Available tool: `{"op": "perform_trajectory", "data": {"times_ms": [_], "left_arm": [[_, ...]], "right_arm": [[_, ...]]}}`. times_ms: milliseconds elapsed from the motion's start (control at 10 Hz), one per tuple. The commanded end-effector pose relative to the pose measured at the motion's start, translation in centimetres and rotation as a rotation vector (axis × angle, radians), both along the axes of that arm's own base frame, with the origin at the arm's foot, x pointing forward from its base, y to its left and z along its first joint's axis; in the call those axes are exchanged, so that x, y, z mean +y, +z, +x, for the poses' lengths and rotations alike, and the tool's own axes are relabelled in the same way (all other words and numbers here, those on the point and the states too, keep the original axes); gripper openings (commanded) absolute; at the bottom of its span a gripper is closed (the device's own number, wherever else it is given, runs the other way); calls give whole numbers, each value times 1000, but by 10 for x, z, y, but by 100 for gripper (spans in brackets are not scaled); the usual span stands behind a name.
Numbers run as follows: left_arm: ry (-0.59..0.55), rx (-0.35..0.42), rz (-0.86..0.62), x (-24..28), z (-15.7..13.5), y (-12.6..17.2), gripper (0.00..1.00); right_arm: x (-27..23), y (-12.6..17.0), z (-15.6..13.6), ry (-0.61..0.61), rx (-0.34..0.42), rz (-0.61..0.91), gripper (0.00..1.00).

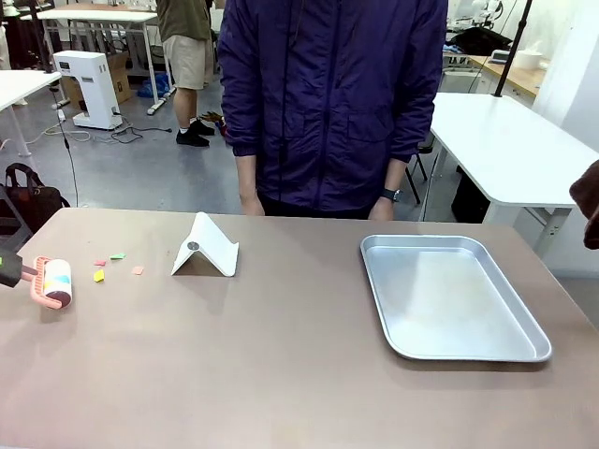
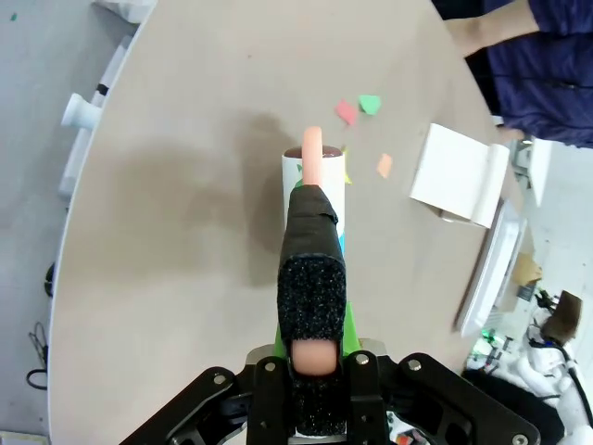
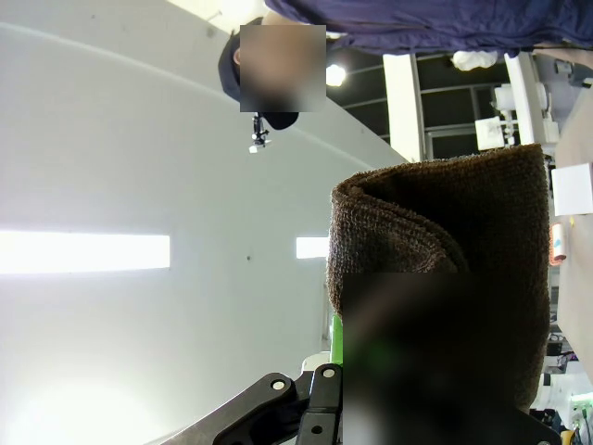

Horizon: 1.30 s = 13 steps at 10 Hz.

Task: Clean the surface of the table.
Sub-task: Clean the area not pointed to by the person.

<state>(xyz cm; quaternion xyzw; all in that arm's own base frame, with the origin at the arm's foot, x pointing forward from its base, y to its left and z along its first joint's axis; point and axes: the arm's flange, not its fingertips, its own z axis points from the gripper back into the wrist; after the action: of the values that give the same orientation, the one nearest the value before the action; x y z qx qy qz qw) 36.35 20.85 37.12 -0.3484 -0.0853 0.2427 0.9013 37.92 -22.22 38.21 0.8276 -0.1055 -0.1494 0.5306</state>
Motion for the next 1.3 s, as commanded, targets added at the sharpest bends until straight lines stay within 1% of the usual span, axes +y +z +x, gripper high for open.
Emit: {"op": "perform_trajectory", "data": {"times_ms": [0,200,500,700,800,1200], "left_arm": [[14,42,34,-6,3,-9,20],[55,43,77,-11,9,-20,20],[11,78,85,-33,18,-35,20],[-32,77,82,-53,28,-38,20],[-66,88,74,-61,37,-39,20],[-120,134,54,-93,68,-43,20]], "right_arm": [[-1,7,-1,5,-4,12,8],[-1,7,-1,5,-4,12,8],[-1,7,-1,5,-4,12,8],[-1,7,-1,5,-4,12,8],[-1,7,-1,5,-4,12,8],[-1,7,-1,5,-4,12,8]]}}
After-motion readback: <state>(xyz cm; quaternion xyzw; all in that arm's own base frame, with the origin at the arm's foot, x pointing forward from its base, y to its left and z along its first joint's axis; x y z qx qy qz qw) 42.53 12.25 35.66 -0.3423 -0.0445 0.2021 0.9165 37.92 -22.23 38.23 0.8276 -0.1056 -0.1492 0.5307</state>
